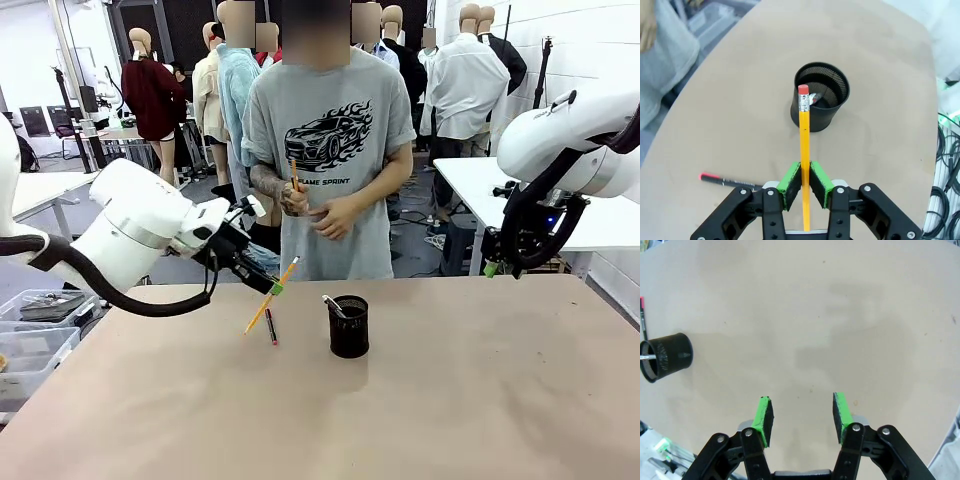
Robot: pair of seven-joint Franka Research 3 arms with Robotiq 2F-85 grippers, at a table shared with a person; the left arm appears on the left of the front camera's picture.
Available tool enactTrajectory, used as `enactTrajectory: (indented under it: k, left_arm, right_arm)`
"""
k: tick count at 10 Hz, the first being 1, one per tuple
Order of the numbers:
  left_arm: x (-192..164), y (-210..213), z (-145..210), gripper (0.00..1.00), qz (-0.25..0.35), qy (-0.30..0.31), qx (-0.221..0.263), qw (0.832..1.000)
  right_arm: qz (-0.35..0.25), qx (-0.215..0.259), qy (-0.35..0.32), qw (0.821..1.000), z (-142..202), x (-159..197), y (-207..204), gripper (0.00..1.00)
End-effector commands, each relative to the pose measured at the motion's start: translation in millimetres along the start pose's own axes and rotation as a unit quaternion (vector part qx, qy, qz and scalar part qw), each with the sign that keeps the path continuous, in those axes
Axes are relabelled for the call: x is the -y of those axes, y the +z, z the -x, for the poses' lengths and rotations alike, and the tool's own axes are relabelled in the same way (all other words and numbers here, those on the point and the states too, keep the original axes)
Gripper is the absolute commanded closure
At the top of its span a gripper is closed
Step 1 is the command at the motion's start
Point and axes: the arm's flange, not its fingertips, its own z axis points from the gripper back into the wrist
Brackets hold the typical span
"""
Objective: Place the pens into the pen holder.
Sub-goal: Pick up a writing instrument from the table and place it into the Pen holder.
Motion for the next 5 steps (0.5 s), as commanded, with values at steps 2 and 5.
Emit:
enactTrajectory:
  k: [2,5]
  left_arm:
    - [-8.7,-14.6,-0.9,1.00,0.066,-0.050,0.113,0.990]
    - [0.3,-0.6,9.6,1.00,0.073,-0.070,0.091,0.991]
  right_arm:
    - [-0.011,0.002,0.005,1.000,-1.3,1.5,-0.6,0.39]
    - [-0.011,0.002,0.005,1.000,-1.3,1.5,-0.6,0.39]
